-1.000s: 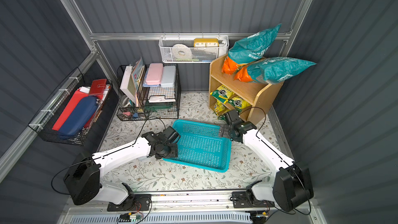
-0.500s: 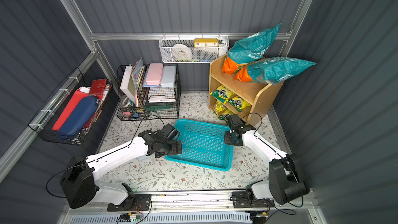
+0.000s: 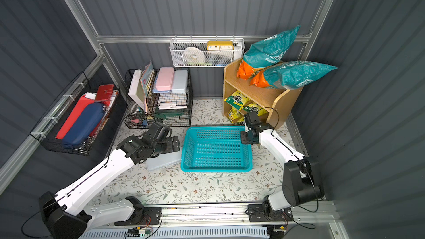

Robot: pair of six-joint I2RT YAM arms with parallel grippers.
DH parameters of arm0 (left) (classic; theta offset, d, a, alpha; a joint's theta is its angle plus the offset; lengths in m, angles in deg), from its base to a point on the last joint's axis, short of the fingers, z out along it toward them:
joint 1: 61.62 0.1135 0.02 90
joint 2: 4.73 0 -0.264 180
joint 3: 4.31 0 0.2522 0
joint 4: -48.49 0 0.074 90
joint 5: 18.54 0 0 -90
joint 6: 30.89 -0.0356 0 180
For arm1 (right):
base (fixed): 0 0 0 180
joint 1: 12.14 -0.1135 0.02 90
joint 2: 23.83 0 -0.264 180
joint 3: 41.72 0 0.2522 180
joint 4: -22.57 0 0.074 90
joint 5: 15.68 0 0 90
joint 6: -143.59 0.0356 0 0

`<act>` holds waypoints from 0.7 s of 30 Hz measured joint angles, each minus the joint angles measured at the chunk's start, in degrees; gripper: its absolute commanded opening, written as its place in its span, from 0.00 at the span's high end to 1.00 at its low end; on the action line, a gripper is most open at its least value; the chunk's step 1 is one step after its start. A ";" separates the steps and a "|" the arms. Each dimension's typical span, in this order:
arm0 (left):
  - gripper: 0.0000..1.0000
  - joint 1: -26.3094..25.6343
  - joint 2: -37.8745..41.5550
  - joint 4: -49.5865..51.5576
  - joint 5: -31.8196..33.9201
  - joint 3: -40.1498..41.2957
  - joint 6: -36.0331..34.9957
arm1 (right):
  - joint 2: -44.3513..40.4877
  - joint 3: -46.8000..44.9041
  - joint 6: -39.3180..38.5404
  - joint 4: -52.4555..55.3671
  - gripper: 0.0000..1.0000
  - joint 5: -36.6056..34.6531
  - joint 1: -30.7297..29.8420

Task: Take down the fertilizer bag from the shelf
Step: Adjust the storage box at the center of the board.

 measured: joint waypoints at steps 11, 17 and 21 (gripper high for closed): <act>0.00 0.02 1.53 0.13 2.56 0.44 -1.64 | 10.01 4.59 5.99 -5.44 0.72 2.86 -9.77; 0.01 0.02 1.97 0.26 2.62 1.62 -1.60 | 12.70 5.66 16.13 -8.92 0.75 3.61 -12.26; 0.01 0.07 2.29 0.39 2.62 2.10 -1.62 | 14.56 7.67 21.62 -9.86 0.74 2.69 -13.62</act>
